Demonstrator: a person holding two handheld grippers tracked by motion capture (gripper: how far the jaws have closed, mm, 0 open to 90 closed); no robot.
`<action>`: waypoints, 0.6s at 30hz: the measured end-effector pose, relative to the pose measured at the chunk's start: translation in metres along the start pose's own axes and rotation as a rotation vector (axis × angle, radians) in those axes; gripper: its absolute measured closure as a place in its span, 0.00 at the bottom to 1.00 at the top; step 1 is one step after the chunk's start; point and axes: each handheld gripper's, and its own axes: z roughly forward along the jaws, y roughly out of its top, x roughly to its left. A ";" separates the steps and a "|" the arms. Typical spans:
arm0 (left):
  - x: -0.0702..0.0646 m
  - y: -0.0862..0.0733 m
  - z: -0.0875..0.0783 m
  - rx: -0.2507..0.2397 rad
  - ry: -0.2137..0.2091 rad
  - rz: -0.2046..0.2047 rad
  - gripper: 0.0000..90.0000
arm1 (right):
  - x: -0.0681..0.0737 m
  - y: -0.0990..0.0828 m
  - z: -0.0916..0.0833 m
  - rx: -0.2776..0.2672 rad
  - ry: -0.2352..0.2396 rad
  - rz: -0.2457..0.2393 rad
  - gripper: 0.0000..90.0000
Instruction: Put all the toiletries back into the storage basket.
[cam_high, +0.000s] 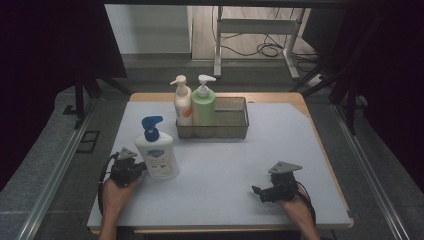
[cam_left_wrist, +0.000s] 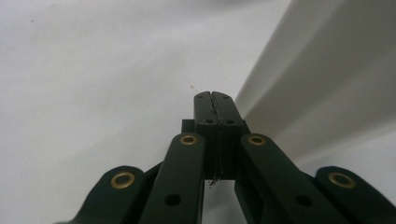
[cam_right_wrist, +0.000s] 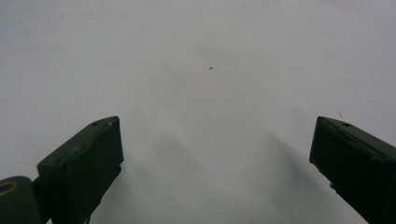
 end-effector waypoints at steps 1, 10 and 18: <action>0.000 0.000 0.000 -0.002 -0.003 0.000 0.99 | 0.000 -0.001 0.000 0.004 -0.002 -0.001 0.03; -0.001 -0.001 0.002 -0.006 -0.014 -0.002 0.99 | -0.001 -0.006 0.005 0.020 -0.003 0.007 0.02; -0.007 0.000 0.002 0.000 -0.028 0.023 0.99 | -0.001 -0.006 0.006 0.015 -0.005 0.002 0.01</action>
